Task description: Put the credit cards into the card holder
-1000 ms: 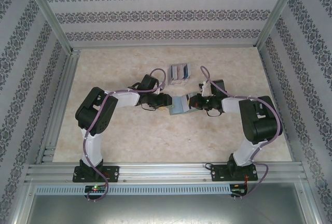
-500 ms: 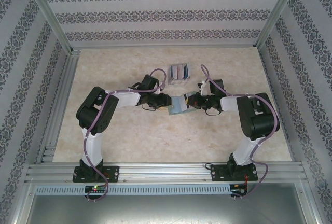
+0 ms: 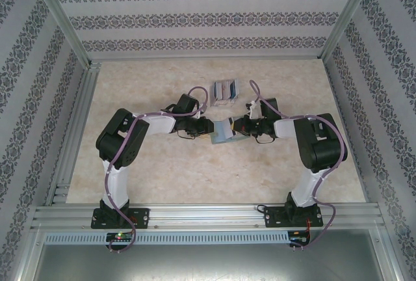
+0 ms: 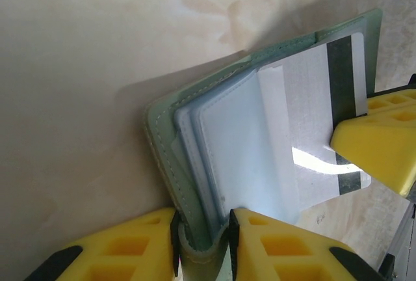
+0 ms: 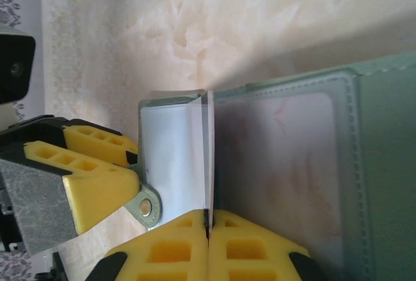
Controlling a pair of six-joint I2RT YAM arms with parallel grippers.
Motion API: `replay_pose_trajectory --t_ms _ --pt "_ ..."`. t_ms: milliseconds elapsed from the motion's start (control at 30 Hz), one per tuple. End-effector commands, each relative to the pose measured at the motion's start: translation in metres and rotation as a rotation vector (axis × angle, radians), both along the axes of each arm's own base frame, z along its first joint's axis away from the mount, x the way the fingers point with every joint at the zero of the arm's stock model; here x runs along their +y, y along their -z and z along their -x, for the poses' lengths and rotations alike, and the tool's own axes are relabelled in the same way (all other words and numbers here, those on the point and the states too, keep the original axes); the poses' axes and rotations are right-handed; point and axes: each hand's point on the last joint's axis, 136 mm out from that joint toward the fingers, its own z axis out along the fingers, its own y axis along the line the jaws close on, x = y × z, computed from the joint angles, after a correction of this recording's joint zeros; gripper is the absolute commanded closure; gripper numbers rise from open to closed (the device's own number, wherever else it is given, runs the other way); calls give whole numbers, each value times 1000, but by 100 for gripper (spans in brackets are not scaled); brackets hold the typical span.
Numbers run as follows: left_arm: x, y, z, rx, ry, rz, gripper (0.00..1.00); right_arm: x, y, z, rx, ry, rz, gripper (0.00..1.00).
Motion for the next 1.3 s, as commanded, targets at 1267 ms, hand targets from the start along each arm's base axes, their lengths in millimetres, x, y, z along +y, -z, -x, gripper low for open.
replay_pose_trajectory --t_ms 1267 --pt "2 16 17 21 14 -25 74 -28 -4 -26 -77 3 540 77"
